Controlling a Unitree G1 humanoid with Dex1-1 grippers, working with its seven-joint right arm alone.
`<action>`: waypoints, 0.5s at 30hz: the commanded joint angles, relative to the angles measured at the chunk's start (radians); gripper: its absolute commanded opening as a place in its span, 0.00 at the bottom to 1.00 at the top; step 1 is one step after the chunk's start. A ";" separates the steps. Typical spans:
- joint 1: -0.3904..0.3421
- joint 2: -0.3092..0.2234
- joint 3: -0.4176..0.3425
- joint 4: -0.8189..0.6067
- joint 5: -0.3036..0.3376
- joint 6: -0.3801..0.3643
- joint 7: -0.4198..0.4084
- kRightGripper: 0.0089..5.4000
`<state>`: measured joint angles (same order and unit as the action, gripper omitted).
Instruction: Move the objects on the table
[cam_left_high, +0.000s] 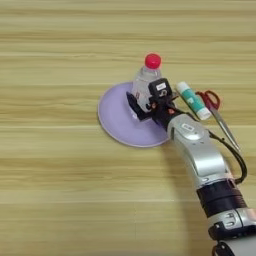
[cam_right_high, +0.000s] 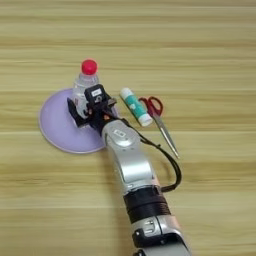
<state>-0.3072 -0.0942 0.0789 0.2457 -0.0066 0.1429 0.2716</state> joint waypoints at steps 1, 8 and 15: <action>-0.070 -0.001 -0.014 -0.036 0.012 -0.040 -0.004 0.69; -0.064 -0.006 -0.019 -0.074 0.013 -0.031 -0.008 0.60; -0.051 -0.014 -0.020 -0.150 0.009 -0.016 -0.015 0.60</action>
<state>-0.2879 -0.1033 0.0738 0.1750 -0.0050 0.1500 0.2687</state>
